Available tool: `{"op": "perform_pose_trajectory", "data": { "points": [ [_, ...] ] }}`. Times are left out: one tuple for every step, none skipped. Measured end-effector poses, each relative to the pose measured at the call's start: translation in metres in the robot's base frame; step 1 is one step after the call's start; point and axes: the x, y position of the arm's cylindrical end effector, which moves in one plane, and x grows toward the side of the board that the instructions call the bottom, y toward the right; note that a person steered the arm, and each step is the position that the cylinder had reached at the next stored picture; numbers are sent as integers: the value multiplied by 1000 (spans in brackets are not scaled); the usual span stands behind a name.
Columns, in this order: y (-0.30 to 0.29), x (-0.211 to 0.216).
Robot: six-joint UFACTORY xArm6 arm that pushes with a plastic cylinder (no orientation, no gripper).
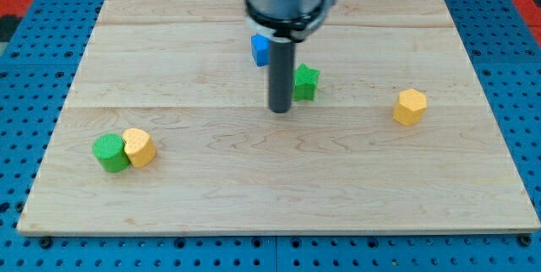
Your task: Slide green star towards center right
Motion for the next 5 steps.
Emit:
{"op": "perform_pose_trajectory", "data": {
  "points": [
    [1,-7],
    [1,-25],
    [-1,-55],
    [-1,-57],
    [-1,-55]
  ]
}}
